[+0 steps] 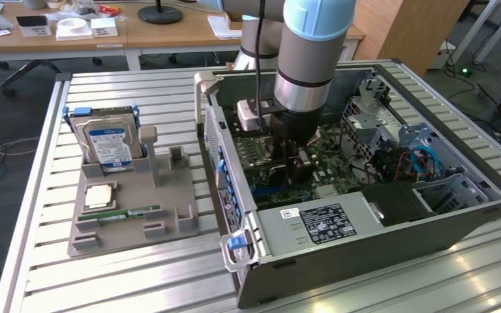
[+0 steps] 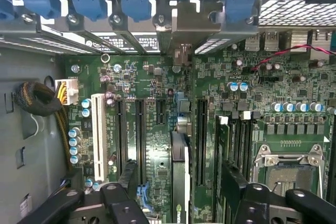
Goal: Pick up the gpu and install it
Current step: 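Insert the gpu into the slot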
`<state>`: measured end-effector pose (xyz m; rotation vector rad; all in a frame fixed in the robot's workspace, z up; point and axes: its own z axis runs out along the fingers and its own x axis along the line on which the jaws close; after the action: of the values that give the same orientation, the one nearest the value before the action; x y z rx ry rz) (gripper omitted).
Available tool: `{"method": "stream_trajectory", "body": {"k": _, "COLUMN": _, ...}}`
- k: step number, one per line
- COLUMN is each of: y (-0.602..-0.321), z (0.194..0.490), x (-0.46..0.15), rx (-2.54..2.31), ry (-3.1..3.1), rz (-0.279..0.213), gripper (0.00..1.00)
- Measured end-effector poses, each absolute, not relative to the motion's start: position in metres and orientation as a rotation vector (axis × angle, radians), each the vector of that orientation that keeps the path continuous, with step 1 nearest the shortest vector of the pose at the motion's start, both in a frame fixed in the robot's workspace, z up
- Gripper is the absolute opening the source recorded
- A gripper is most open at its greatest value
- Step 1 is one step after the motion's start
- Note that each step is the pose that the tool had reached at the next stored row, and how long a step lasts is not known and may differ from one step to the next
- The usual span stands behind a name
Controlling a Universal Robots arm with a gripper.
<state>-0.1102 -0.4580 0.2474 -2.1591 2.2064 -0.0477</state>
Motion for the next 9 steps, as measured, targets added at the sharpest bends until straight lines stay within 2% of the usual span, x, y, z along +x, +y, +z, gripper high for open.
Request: {"method": "stream_trajectory", "body": {"k": 9, "y": -0.4580, "z": 0.2514, "x": -0.1102, "rx": -2.159, "ry": 2.206, "rz": -0.048, "gripper": 0.74}}
